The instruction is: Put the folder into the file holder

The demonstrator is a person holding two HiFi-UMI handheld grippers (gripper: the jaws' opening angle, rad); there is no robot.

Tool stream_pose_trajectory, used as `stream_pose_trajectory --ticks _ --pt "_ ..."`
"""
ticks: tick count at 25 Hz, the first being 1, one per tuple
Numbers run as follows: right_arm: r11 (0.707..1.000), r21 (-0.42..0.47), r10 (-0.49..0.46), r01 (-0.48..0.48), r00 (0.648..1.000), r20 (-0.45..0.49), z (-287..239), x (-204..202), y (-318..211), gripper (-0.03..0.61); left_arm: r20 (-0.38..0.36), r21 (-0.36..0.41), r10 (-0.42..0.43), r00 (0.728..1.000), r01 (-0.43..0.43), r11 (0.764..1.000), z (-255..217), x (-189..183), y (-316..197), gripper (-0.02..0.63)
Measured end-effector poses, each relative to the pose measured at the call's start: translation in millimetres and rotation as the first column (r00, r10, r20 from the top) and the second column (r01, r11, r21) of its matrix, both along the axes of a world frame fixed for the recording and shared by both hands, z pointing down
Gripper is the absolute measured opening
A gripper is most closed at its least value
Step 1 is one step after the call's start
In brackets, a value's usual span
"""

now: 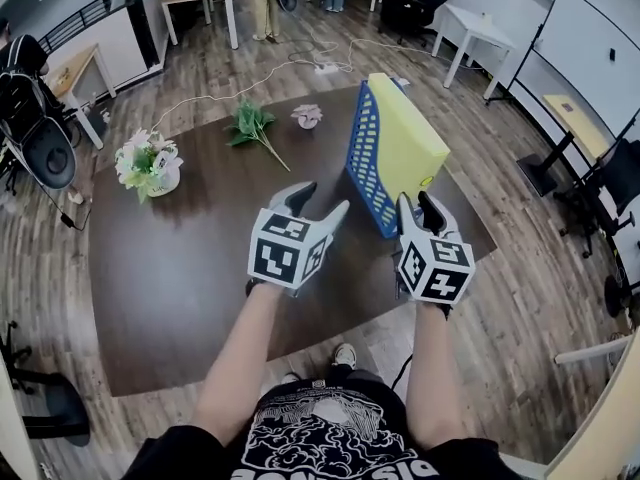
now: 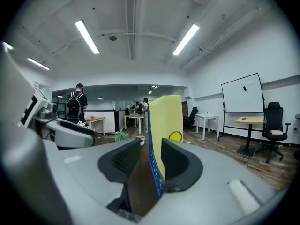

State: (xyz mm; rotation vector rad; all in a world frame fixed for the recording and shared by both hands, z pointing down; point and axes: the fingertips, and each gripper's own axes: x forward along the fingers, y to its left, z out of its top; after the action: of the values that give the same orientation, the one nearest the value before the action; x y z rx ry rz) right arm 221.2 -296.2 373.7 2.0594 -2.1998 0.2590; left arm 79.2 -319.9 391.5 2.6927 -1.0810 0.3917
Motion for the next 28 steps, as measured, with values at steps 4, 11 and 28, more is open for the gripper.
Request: stream_pose_trajectory --ticks 4,11,28 --pt "0.999 0.010 -0.042 0.042 0.999 -0.008 -9 -13 12 0.096 -0.015 0.014 0.007 1.000 -0.007 1.000 -6 -8 7 0.191" --pt "0.992 -0.001 -0.125 0.125 0.992 -0.010 -14 -33 25 0.044 0.011 0.056 0.013 1.000 -0.014 0.998 -19 -19 14 0.102" --pt "0.986 0.024 -0.165 0.165 0.986 0.010 -25 -35 19 0.000 -0.003 0.036 -0.038 0.999 0.038 0.999 -19 -31 7 0.006"
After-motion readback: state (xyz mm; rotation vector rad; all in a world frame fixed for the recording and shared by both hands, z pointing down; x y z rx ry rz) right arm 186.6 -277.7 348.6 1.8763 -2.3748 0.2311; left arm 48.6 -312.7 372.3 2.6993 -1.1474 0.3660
